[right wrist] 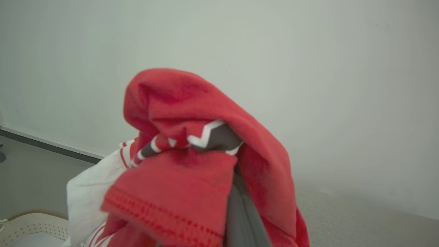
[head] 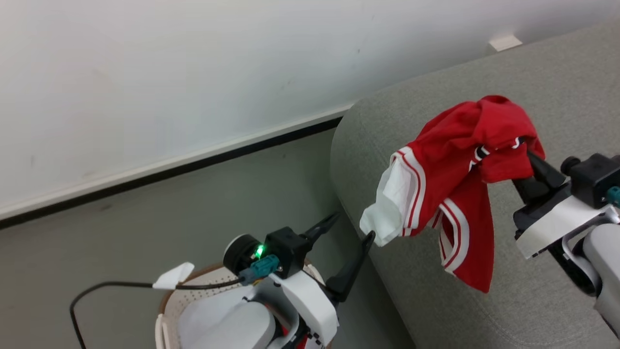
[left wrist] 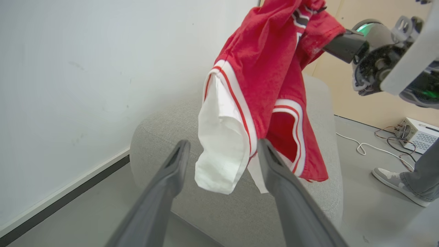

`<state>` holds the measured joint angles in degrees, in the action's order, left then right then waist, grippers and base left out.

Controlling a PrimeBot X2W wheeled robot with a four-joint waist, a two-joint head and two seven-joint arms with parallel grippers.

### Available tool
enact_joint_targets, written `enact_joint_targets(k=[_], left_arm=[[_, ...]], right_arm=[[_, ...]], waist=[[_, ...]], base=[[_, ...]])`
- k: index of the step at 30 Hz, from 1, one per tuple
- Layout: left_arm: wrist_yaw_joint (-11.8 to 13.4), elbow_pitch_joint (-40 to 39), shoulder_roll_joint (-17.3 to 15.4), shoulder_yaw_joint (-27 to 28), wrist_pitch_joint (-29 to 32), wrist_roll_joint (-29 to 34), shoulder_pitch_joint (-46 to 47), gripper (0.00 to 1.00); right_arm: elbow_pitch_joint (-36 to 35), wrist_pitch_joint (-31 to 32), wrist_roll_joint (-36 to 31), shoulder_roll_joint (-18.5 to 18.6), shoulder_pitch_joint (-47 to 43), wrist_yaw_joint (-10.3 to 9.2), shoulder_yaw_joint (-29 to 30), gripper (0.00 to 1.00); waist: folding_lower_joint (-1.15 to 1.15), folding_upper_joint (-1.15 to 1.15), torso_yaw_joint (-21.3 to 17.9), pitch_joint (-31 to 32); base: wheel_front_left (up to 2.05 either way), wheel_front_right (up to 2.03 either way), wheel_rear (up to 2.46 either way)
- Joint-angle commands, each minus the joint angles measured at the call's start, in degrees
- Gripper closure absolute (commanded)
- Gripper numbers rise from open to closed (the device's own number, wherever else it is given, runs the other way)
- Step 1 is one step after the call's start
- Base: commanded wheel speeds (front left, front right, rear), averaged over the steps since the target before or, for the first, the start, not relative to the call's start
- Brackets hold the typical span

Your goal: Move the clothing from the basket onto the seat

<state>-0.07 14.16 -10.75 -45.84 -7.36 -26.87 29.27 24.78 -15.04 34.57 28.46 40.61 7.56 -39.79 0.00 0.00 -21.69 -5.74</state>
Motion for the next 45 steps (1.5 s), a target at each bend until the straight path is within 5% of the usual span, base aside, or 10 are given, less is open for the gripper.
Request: enact_joint_targets(k=[1, 11, 22, 31, 32, 33, 34, 40, 45], left_arm=[[-0.3, -0.3, -0.7, 0.0, 0.3, 0.5, 1.3, 0.0], [-2.7, -3.3, -2.3, -0.8, 3.8, 4.6, 12.3, 0.0], [-3.3, -4.3, -1.2, -0.7, 3.3, 6.5, 19.4, 0.0], [-3.0, -3.1, -1.1, -0.6, 1.7, 6.2, 19.9, 0.0], [-2.9, -3.0, -1.1, -0.5, 1.5, 6.0, 19.7, 0.0], [-2.9, -3.0, -1.1, -0.5, 1.5, 6.0, 19.7, 0.0], [-2.7, -2.8, -1.2, -0.4, 1.5, 5.8, 19.5, 0.0], [-1.9, -1.6, -2.5, 0.5, 0.3, 4.6, 17.5, 0.0], [-1.0, -0.5, -3.9, 1.3, -1.0, 3.3, 14.7, 0.0]], right_arm=[[-0.4, -0.2, -0.8, 0.2, 0.7, -0.13, 1.3, 1.0], [1.7, 0.2, -2.2, 3.6, 10.9, -0.13, 15.6, 1.0], [11.2, 4.9, -6.7, 14.3, 24.3, -0.14, 33.5, 1.0], [27.5, 2.0, -14.4, 7.7, 22.3, -0.14, 46.5, 1.0], [29.0, 1.7, -15.3, 6.6, 22.0, -0.14, 47.6, 0.71], [29.0, 1.7, -15.3, 6.6, 22.0, -0.14, 47.6, 0.71], [30.1, 1.3, -16.1, 5.6, 21.6, -0.14, 48.6, 0.02], [30.9, -0.2, -20.4, -0.2, 17.7, -0.14, 51.6, 0.0], [23.2, -0.2, -22.8, -3.8, 10.7, -0.14, 52.2, 0.0]], waist=[[0.0, 0.0, 1.1, -3.5], [0.0, 0.0, 6.9, -20.5], [0.0, 0.0, 13.0, -32.8], [0.0, 0.0, 15.6, -36.7], [0.0, 0.0, 15.6, -36.7], [0.0, 0.0, 15.6, -36.7], [0.0, 0.0, 15.6, -36.6], [0.0, 0.0, 14.1, -33.8], [0.0, 0.0, 12.8, -28.6]], base=[[0.0, 0.0, 0.0], [0.0, 0.0, 0.0], [0.0, 0.0, 0.0], [0.0, 0.0, 0.0], [0.0, 0.0, 0.0], [0.0, 0.0, 0.0], [0.0, 0.0, 0.0], [0.0, 0.0, 0.0], [0.0, 0.0, 0.0]])
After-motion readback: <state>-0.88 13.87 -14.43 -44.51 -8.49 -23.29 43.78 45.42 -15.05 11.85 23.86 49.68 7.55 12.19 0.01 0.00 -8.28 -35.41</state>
